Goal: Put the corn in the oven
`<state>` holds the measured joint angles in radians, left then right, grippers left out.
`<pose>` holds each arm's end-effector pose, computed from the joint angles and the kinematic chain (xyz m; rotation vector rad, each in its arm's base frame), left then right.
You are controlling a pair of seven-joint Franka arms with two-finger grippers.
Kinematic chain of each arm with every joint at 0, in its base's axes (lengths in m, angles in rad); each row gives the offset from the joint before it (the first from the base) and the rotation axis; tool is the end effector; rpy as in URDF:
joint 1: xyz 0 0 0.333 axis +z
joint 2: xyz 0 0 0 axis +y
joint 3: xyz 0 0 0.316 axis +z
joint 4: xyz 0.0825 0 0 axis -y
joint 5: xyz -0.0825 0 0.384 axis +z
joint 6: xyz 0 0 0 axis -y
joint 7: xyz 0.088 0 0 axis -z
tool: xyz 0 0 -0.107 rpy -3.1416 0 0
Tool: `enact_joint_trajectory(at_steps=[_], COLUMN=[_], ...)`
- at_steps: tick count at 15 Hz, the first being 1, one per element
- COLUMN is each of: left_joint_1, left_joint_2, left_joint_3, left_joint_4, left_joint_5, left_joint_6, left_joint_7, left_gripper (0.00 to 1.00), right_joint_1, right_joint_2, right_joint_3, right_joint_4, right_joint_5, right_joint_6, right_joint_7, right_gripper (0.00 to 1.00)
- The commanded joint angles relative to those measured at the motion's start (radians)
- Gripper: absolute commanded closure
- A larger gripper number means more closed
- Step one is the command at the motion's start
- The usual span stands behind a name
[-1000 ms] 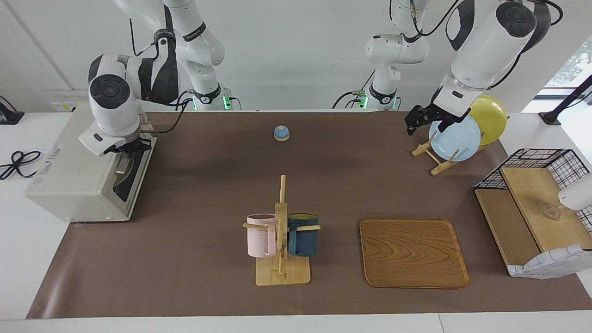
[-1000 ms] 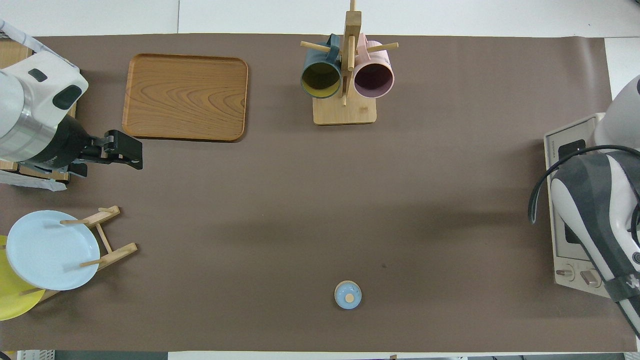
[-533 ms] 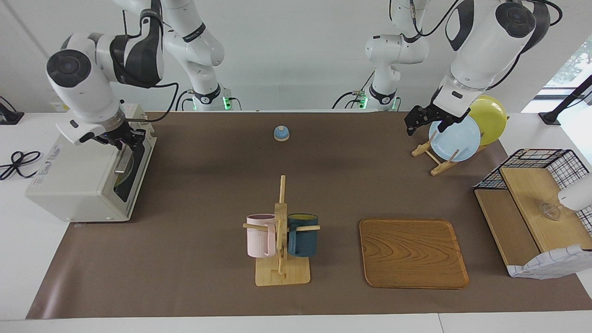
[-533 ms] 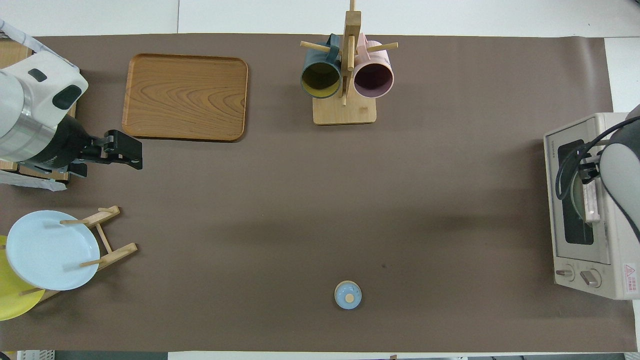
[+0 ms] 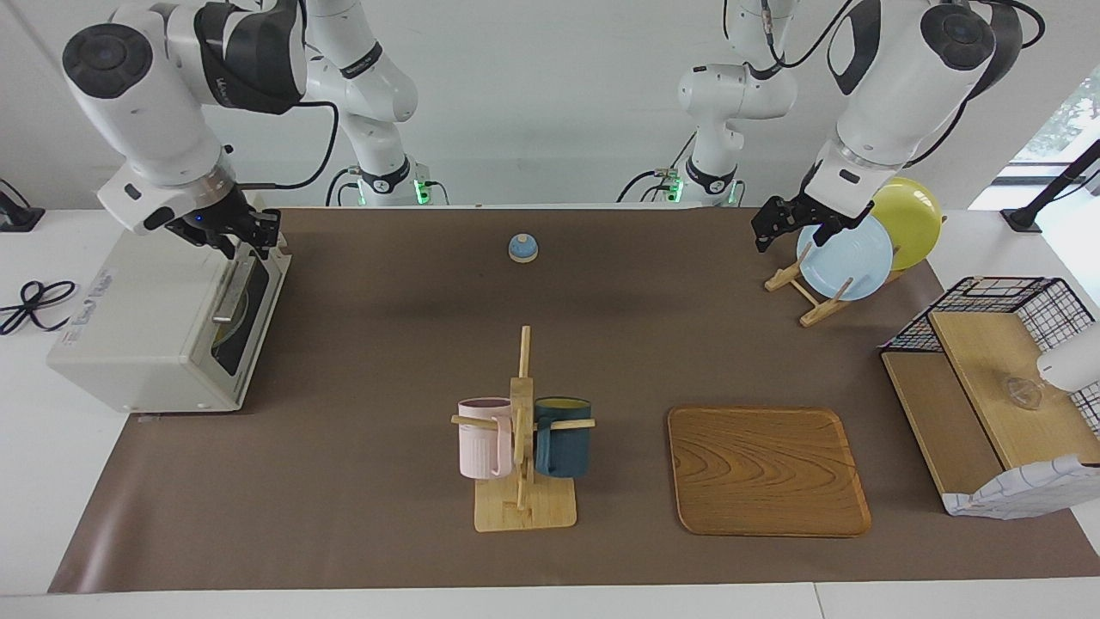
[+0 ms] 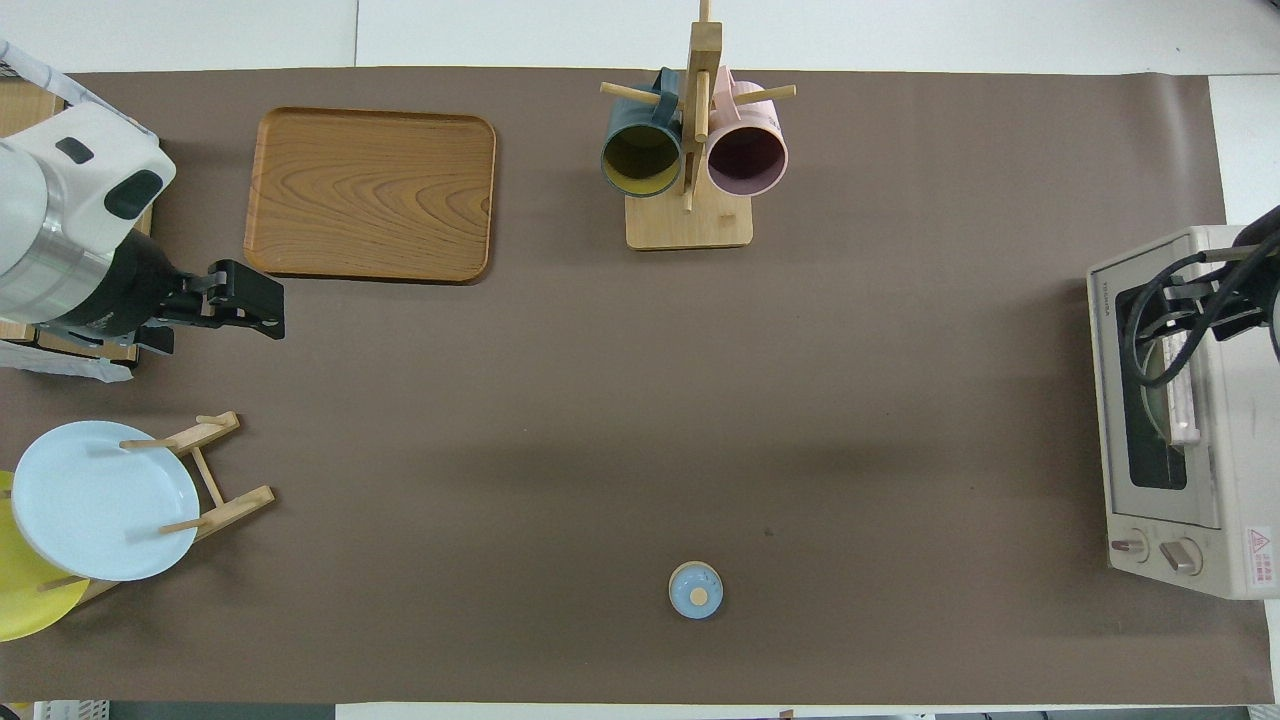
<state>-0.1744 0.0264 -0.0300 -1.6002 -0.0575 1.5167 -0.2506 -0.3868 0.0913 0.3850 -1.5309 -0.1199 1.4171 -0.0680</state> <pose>0.5418 -0.1186 0.5919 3.1031 0.0717 -0.1868 0.5614 -0.0247 0.5841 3.0461 0.0938 -0.3077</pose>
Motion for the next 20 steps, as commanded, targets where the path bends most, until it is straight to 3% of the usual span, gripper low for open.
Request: enact_joint_trajectory(at_steps=[1, 8, 15, 20], left_joint_1=[0.012, 0.012, 0.012, 0.012], left_joint_2=[-0.011, -0.011, -0.011, -0.011], left_joint_3=[-0.004, -0.004, -0.004, -0.004], left_joint_4=[-0.004, -0.004, -0.003, -0.004], left_joint_5=[-0.01, -0.01, -0.01, -0.01], left_joint_6=[0.008, 0.008, 0.008, 0.008], left_joint_7=[0.004, 0.004, 0.004, 0.004], left_gripper=[0.0, 0.0, 0.0, 0.0], right_joint_1=[-0.007, 0.009, 0.288, 0.342], right_joint_2=[0.024, -0.002, -0.025, -0.054], right_joint_3=[0.006, 0.003, -0.282, -0.334], right_joint_4=[0.031, 0.023, 0.021, -0.003], right_joint_5=[0.014, 0.028, 0.036, 0.049], right_joint_6=[-0.007, 0.0, -0.001, -0.007], right_joint_7=[0.008, 0.013, 0.01, 0.008], right_gripper=[0.0, 0.0, 0.0, 0.0])
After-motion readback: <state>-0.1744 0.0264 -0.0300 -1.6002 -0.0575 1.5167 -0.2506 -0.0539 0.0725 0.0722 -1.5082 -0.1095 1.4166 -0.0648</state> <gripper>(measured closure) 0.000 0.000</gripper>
